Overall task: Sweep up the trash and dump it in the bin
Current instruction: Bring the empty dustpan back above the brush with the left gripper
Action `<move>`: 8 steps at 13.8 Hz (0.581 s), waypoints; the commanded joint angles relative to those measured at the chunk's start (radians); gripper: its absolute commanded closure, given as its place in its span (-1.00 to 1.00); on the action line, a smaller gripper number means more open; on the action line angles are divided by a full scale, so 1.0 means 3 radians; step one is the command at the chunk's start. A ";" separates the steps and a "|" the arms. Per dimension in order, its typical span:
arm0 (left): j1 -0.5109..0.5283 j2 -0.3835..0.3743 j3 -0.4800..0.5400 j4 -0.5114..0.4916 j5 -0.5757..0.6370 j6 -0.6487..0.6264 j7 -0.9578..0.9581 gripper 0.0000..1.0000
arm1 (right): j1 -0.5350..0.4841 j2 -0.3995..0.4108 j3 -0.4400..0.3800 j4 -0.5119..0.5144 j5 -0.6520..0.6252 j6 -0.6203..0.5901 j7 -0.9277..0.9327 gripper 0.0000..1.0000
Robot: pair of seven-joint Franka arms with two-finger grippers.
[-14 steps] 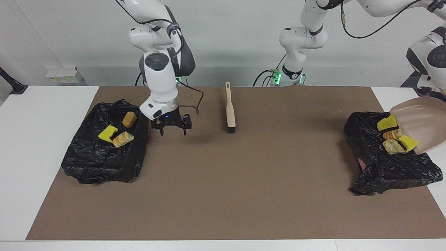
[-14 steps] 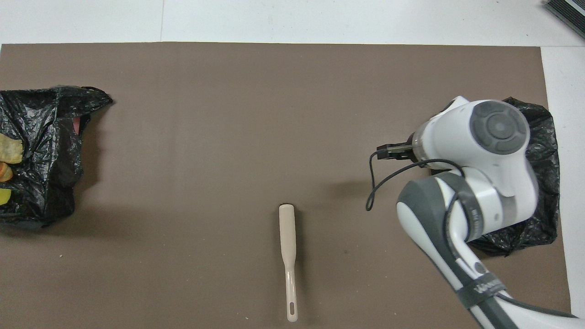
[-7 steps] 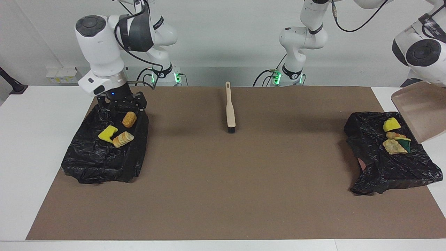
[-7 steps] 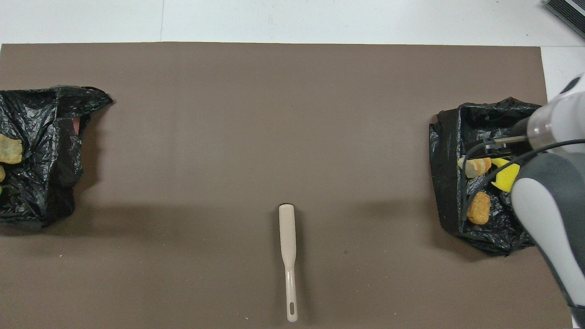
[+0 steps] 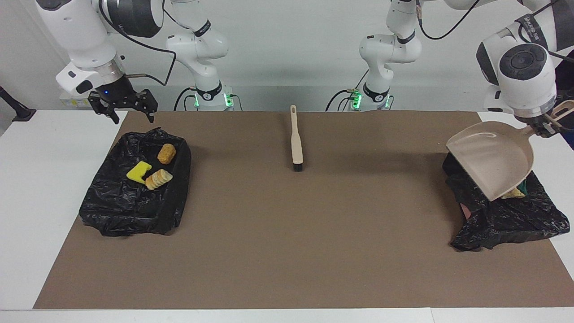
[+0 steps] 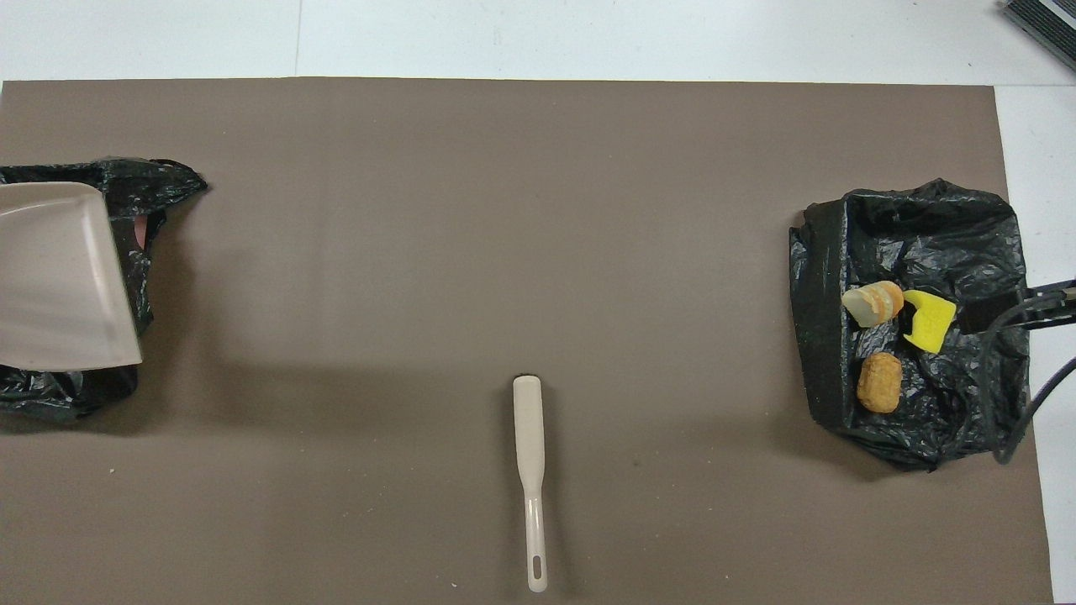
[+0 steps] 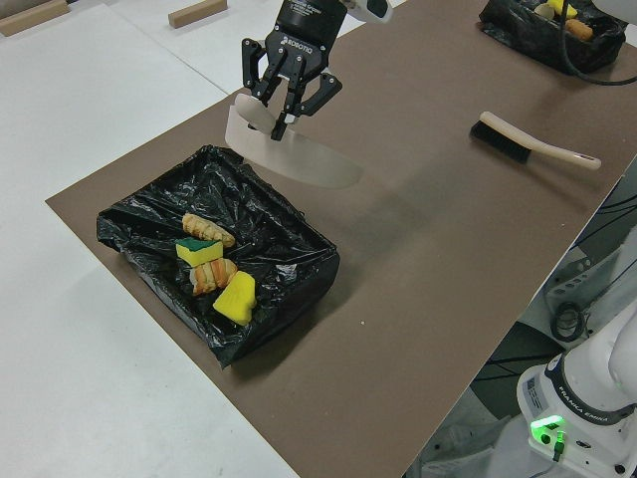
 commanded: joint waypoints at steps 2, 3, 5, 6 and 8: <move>0.0065 -0.0055 -0.0318 -0.0109 -0.0709 -0.0115 -0.0893 1.00 | -0.0019 0.0009 0.0037 -0.0006 0.0075 0.0114 -0.0027 -1.00; 0.0065 -0.0040 -0.0400 -0.0115 -0.0883 -0.0150 -0.1103 1.00 | -0.0025 0.0014 0.0032 0.0004 0.0085 0.0134 -0.0027 -1.00; 0.0065 -0.0004 -0.0604 -0.0135 -0.1160 -0.0131 -0.1741 1.00 | -0.0020 0.0024 0.0042 0.0101 0.0095 0.0088 -0.0022 -1.00; 0.0060 0.0006 -0.0681 -0.0145 -0.1262 -0.0090 -0.2048 1.00 | -0.0019 -0.0011 0.0042 0.0127 0.0106 0.0027 -0.0022 -1.00; 0.0060 0.0123 -0.0885 -0.0140 -0.1451 0.0058 -0.2595 1.00 | -0.0019 -0.0022 0.0027 0.0361 0.0197 -0.0258 -0.0012 -1.00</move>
